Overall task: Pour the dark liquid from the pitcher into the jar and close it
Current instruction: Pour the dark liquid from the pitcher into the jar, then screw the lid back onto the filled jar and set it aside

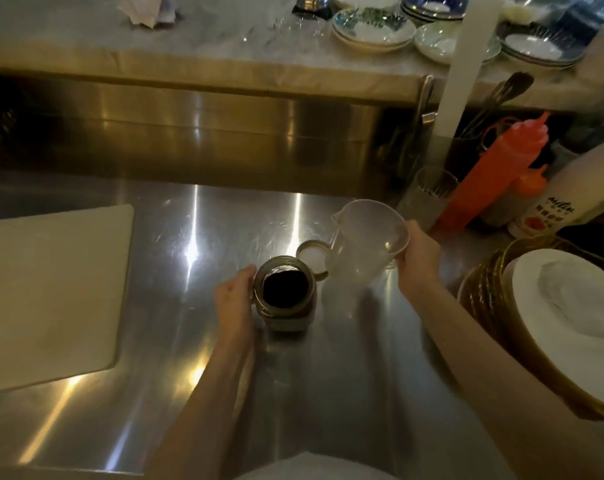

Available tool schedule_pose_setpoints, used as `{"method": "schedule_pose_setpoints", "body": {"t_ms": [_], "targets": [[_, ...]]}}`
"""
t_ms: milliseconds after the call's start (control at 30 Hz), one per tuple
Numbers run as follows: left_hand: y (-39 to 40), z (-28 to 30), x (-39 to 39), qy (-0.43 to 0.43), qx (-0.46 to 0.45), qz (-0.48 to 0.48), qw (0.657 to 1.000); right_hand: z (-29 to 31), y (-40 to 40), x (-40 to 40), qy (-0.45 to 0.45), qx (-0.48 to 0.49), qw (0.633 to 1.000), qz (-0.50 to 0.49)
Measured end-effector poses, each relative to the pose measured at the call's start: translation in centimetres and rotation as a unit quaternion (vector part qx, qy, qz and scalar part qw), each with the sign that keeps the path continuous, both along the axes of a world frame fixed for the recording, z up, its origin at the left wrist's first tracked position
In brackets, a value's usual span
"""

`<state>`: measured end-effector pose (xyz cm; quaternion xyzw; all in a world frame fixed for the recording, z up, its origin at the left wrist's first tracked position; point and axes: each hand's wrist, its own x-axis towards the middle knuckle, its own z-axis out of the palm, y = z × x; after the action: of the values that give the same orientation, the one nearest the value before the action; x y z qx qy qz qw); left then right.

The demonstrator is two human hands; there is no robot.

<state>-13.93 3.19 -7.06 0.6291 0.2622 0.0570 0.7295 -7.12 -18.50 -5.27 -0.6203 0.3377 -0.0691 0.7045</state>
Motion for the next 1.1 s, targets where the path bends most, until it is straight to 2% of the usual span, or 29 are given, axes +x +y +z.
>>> {"method": "schedule_pose_setpoints", "body": {"t_ms": [100, 300, 433, 633, 733, 800, 900, 933, 1000, 1100], "targets": [[-0.3, -0.9, 0.3, 0.014, 0.016, -0.020, 1.000, -1.4, -0.2, 0.5, 0.019, -0.019, 0.999, -0.033], [-1.3, -2.0, 0.7, 0.040, 0.028, -0.040, 0.998, -3.5, 0.0, -0.2, -0.001, -0.021, 0.998, -0.057], [-1.8, -2.9, 0.8, 0.043, -0.005, -0.016, 0.999, -4.2, -0.1, -0.5, -0.002, -0.003, 0.998, -0.064], [-1.9, -3.2, 0.9, 0.040, -0.002, -0.022, 0.999, -5.2, -0.3, -1.0, -0.040, -0.088, 0.995, -0.007], [-1.7, -3.5, 0.9, 0.041, 0.029, -0.027, 0.998, -5.3, -0.7, -1.4, -0.049, -0.112, 0.992, 0.027], [-1.7, -3.4, 0.9, 0.048, 0.047, -0.030, 0.997, -4.9, -1.2, -1.4, -0.051, -0.092, 0.994, 0.044], [-1.4, -3.3, 0.9, 0.062, 0.072, -0.019, 0.995, -4.2, -2.2, -1.2, -0.055, 0.003, 0.997, 0.047], [-1.3, -3.2, 1.0, 0.061, 0.070, -0.022, 0.995, -4.0, -2.5, -1.0, -0.056, 0.002, 0.996, 0.064], [-0.7, -3.1, 0.7, 0.034, 0.065, -0.059, 0.996, -3.1, -3.1, -0.2, -0.060, -0.065, 0.987, 0.134], [0.3, -3.1, -0.3, -0.035, 0.166, -0.188, 0.967, -0.7, -2.1, 2.3, -0.054, -0.179, 0.938, 0.293]]}}
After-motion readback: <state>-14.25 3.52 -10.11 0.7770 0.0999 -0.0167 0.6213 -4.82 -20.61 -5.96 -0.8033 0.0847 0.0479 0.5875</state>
